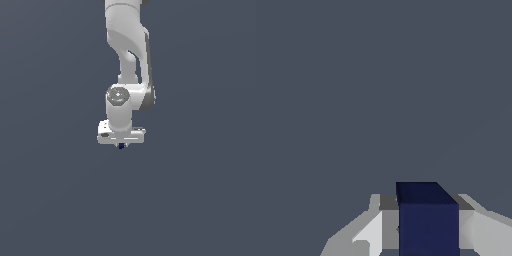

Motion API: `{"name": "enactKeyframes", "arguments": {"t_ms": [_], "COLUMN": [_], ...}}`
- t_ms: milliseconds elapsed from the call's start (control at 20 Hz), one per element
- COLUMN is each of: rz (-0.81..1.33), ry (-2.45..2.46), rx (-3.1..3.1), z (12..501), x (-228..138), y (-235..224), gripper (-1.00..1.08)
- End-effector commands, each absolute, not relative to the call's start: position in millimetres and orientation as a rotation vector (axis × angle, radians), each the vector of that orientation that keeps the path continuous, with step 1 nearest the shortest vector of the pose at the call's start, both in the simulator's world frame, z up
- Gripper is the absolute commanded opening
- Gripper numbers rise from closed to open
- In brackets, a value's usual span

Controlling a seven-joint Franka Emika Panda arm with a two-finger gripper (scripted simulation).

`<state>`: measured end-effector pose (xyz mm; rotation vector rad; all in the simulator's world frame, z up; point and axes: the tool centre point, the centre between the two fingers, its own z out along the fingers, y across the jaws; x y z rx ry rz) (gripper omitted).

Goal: Pick up the object and move it to a goal position.

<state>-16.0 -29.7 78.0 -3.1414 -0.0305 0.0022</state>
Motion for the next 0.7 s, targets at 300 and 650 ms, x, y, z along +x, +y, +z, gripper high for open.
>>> {"name": "enactKeyframes", "arguments": {"t_ms": [300, 650], "rz": [0.000, 0.000], "ry": [-0.031, -0.031], "rx": [-3.141, -3.140], "z": [169.4, 253.4], "x": [-25.1, -32.7], "y": [-52.1, -73.0], "gripper": [-1.00, -1.00]}}
